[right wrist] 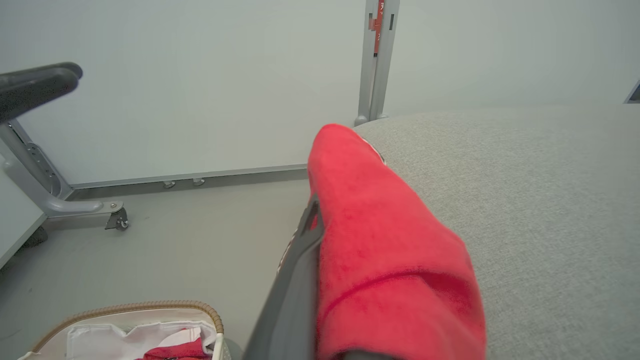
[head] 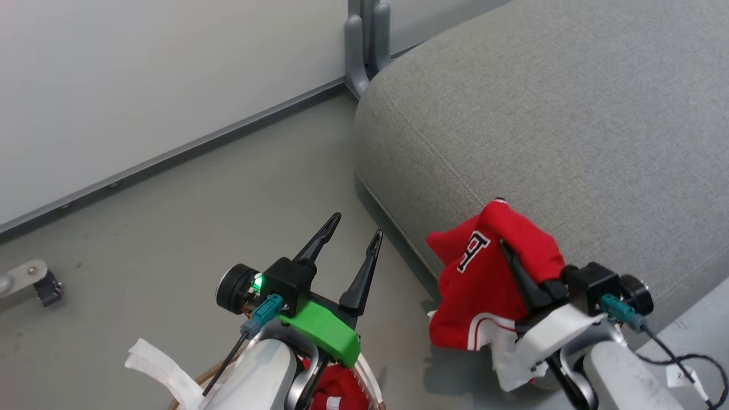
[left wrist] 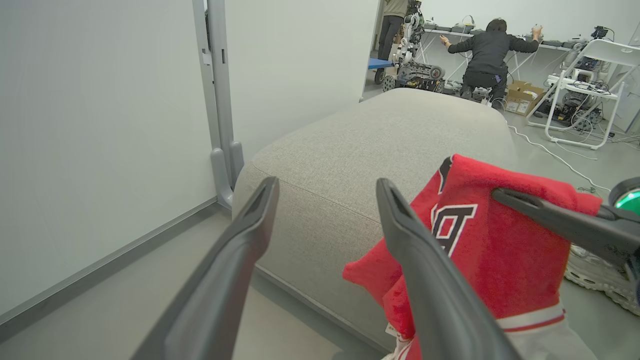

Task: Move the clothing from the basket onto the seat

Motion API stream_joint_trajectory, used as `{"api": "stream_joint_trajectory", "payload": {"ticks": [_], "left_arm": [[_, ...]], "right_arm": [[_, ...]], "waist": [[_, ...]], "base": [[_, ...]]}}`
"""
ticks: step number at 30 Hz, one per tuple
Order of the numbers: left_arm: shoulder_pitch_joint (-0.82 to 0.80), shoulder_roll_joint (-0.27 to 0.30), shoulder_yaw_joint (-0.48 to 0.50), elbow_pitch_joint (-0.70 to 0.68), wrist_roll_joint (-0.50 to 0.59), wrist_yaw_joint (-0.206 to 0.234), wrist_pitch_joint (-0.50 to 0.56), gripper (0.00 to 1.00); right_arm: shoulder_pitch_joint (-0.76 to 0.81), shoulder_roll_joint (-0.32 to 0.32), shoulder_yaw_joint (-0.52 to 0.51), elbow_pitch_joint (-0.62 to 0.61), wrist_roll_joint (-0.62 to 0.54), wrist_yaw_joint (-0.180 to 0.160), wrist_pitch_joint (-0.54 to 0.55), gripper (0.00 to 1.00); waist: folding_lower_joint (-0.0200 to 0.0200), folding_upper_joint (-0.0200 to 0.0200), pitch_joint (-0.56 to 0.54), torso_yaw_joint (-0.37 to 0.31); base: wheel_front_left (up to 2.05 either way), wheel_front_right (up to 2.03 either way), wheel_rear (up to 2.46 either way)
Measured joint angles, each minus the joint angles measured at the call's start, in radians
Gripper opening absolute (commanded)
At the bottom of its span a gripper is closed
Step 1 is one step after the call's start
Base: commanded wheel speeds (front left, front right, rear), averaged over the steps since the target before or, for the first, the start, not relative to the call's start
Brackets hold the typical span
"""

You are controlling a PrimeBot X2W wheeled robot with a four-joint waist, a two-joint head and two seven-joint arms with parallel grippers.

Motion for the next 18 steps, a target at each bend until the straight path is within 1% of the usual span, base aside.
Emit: {"api": "stream_joint_trajectory", "payload": {"ticks": [5, 8, 11, 14, 15, 18], "left_arm": [[0.000, 0.027, -0.008, -0.004, -0.003, 0.000, 0.000, 1.00], [0.000, 0.047, -0.014, -0.012, 0.001, 0.000, 0.000, 1.00], [-0.011, 0.067, -0.047, -0.018, 0.003, 0.000, 0.000, 1.00], [-0.046, 0.093, -0.054, -0.022, 0.003, 0.000, 0.000, 1.00], [-0.059, 0.116, -0.060, -0.019, 0.003, 0.000, 0.000, 1.00], [-0.090, 0.145, -0.079, -0.016, 0.003, 0.000, 0.000, 1.00]], "right_arm": [[-0.148, -0.079, 0.003, -0.002, -0.011, 0.000, 0.000, 0.00], [-0.282, -0.125, -0.011, 0.009, -0.017, 0.000, 0.000, 0.00], [-0.413, -0.194, -0.078, 0.026, -0.028, 0.000, 0.000, 0.00], [-0.529, -0.254, -0.113, 0.049, -0.062, 0.000, 0.000, 0.00], [-0.593, -0.281, -0.126, 0.081, -0.079, 0.000, 0.000, 0.00], [-0.699, -0.336, -0.180, 0.146, -0.098, 0.000, 0.000, 0.00]], "waist": [[0.0000, 0.0000, 0.058, -0.022], [0.0000, 0.0000, 0.101, -0.026], [0.0000, 0.0000, 0.149, -0.021], [0.0000, 0.0000, 0.198, -0.004], [0.0001, 0.0000, 0.229, 0.009], [0.0001, 0.0000, 0.281, 0.035]], "base": [[0.00, 0.00, 0.00], [0.00, 0.00, 0.00], [0.00, 0.00, 0.00], [0.00, 0.00, 0.00], [0.00, 0.00, 0.00], [0.00, 0.00, 0.00]]}}
